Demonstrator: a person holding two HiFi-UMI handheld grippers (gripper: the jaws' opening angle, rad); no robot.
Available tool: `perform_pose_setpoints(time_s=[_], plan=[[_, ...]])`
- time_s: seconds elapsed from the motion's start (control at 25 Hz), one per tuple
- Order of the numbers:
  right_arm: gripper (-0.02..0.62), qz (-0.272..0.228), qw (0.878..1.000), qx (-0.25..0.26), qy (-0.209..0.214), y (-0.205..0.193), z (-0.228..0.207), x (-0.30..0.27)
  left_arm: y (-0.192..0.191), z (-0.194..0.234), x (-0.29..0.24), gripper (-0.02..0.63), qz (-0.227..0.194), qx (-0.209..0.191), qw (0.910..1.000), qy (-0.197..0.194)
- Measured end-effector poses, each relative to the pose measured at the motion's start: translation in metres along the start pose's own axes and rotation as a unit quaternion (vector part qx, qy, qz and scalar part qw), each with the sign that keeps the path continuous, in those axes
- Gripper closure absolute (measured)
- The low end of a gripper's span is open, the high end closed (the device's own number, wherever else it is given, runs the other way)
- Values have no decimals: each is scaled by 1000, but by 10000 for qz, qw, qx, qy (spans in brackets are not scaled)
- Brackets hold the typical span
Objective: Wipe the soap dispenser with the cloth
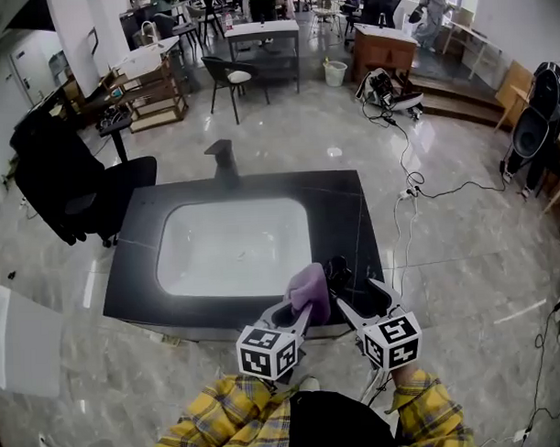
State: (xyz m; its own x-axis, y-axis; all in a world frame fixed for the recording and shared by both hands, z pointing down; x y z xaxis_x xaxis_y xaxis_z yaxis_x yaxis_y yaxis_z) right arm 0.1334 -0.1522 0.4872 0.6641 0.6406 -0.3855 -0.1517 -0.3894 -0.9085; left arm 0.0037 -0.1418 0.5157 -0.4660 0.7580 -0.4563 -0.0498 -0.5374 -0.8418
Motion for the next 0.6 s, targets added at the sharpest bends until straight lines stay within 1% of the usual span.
perform_pose_setpoints(time_s=[0.12, 0.2, 0.28, 0.36, 0.48, 0.6], plan=[[314, -7, 9999, -49, 157, 2, 0, -7, -4, 1, 1, 541, 18, -76, 10000, 55], [314, 6, 9996, -34, 282, 3, 0, -13, -2, 4, 3, 541, -51, -41, 9999, 83], [314, 10, 9990, 104, 444, 7, -1, -17, 5, 7, 8, 541, -181, 44, 9998, 85], [314, 22, 9968, 363, 716, 14, 0, -21, 13, 11, 14, 541, -309, 73, 9994, 97], [314, 196, 9865, 952, 1314, 21, 4, -30, 22, 17, 19, 541, -442, 66, 9989, 102], [314, 469, 9692, 1560, 1846, 27, 8, -41, 25, 22, 24, 541, -528, 48, 9985, 112]])
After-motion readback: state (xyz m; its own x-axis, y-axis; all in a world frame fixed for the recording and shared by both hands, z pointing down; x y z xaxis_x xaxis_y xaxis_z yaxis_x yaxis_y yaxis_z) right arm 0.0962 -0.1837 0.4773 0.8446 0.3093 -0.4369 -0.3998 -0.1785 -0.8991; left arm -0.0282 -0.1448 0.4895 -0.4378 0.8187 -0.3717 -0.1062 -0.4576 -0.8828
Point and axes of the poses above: the fingertips, and each gripper's own axes: x backward along the fingers, z to its left, y out of its top, the point moved 3 cm from there along x, backward along the fingers, and after that the axes turned 13 degrees about y, right-handed, at the moved point
